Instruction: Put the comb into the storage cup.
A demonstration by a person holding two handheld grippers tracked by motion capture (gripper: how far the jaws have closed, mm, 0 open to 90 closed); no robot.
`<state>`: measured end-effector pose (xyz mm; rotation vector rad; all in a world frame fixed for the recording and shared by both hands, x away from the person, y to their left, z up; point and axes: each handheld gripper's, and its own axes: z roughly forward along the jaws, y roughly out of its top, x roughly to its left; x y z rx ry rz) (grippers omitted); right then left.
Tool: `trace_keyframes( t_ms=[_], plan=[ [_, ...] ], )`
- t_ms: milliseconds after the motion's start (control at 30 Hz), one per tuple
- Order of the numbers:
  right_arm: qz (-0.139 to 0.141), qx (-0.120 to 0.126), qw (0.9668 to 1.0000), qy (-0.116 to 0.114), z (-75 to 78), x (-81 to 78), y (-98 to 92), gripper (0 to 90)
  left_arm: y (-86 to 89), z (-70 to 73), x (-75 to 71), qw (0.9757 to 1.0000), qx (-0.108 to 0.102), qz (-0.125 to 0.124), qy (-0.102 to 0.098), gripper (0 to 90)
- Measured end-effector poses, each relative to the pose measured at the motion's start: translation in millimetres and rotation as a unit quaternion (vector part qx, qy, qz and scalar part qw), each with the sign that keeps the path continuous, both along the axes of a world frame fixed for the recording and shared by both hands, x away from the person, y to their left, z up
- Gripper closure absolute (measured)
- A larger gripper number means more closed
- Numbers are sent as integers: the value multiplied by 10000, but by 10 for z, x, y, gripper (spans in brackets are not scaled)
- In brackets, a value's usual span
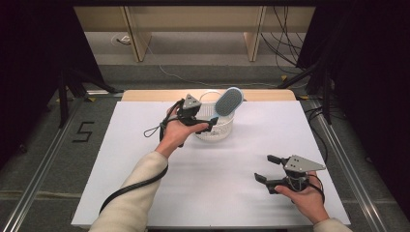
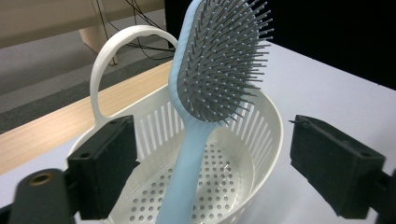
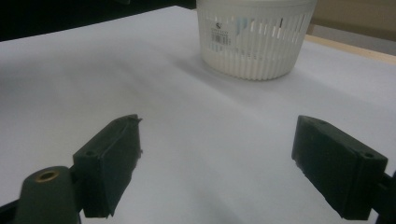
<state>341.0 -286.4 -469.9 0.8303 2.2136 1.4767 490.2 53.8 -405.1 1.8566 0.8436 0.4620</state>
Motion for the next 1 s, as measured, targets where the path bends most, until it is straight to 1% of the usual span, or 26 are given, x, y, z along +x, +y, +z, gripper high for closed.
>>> trace_keyframes(
  t_ms=[100, 167, 233, 300, 367, 567, 733, 767, 800, 867, 900, 1000],
  plan=[
    [-1, -6, 10000, -3, 1, -1, 0, 165, 25, 0, -39, 10000, 85, 17, -2, 92],
    [2, -8, 10000, -3, 1, -1, 0, 165, 38, -16, -60, 9999, 89, 75, 32, 59],
    [-3, -7, 10000, 0, 0, 1, -2, 165, 50, -43, -78, 9999, 93, 84, 68, 48],
    [-9, -7, 10000, 1, 1, 0, -3, 165, 62, -66, -94, 9998, 137, 120, 85, 27],
    [-9, -2, 10000, 3, 2, -1, -4, 165, 78, -79, -111, 9998, 118, 129, 93, 25],
    [-20, -5, 10000, 3, 1, 1, -7, 165, 98, -81, -174, 9999, 90, 119, 21, 30],
    [-16, -3, 10000, 1, 3, -2, -7, 164, 120, -88, -231, 9997, 166, 147, -29, 28],
    [-15, -5, 10000, -8, 4, -2, -7, 165, 130, -89, -236, 9997, 187, 171, -68, 28],
    [-15, -4, 10000, -11, 5, -2, -8, 165, 138, -94, -248, 9997, 188, 167, -15, 28],
    [-25, 0, 10000, -5, 7, -4, -10, 165, 163, -104, -269, 9996, 219, 166, 7, 28],
    [-29, 5, 10000, -7, 6, -4, -11, 165, 180, -108, -281, 9995, 248, 172, 9, 28],
    [-31, 3, 10000, -6, 6, -3, -11, 164, 222, -121, -317, 9995, 220, 210, -17, 31]
  ],
)
